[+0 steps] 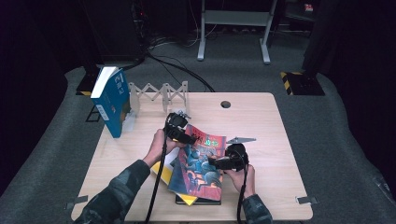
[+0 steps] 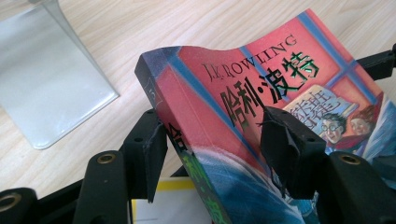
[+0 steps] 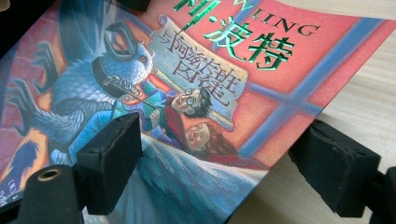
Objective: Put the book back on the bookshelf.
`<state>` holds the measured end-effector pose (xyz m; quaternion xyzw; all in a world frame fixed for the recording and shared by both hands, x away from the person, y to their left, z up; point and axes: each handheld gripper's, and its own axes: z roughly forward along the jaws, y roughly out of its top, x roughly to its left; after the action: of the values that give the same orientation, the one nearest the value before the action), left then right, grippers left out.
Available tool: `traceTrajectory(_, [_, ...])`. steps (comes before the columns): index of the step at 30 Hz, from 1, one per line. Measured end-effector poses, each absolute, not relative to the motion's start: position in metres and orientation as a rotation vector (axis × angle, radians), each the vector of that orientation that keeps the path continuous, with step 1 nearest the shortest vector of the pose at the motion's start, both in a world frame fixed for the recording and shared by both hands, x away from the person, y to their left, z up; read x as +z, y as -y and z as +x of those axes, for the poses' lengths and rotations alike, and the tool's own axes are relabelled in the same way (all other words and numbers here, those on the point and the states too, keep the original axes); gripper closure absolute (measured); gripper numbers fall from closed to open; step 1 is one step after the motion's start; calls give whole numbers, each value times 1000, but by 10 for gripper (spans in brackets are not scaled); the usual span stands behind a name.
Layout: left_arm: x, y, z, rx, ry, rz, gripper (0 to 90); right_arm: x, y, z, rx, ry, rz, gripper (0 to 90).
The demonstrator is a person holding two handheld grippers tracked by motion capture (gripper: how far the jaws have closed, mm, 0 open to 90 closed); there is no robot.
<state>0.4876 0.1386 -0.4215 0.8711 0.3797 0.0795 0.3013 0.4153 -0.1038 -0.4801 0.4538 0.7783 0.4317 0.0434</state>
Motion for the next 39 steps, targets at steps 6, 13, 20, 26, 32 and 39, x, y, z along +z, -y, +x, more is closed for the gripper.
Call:
traceTrajectory(6, [-422, -130, 475, 371, -930, 2353, 459, -481, 105, 418, 1336, -2382, 1425, 172])
traceTrajectory(13, [-423, -128, 474, 359, -950, 2345, 454, -483, 109, 419, 1359, -2385, 1450, 173])
traceTrajectory(20, [-443, -135, 493, 59, -1012, 2279, 376, -483, 107, 420, 1365, -2391, 1423, 180])
traceTrajectory(26, [-440, -134, 494, 52, -982, 2290, 460, -483, 106, 421, 1365, -2396, 1401, 181])
traceTrajectory(32, [-434, -130, 489, 108, -962, 2314, 502, -479, 101, 418, 1315, -2376, 1379, 178])
traceTrajectory(39, [-430, -126, 483, 169, -949, 2322, 516, -479, 125, 409, 1308, -2300, 1388, 134])
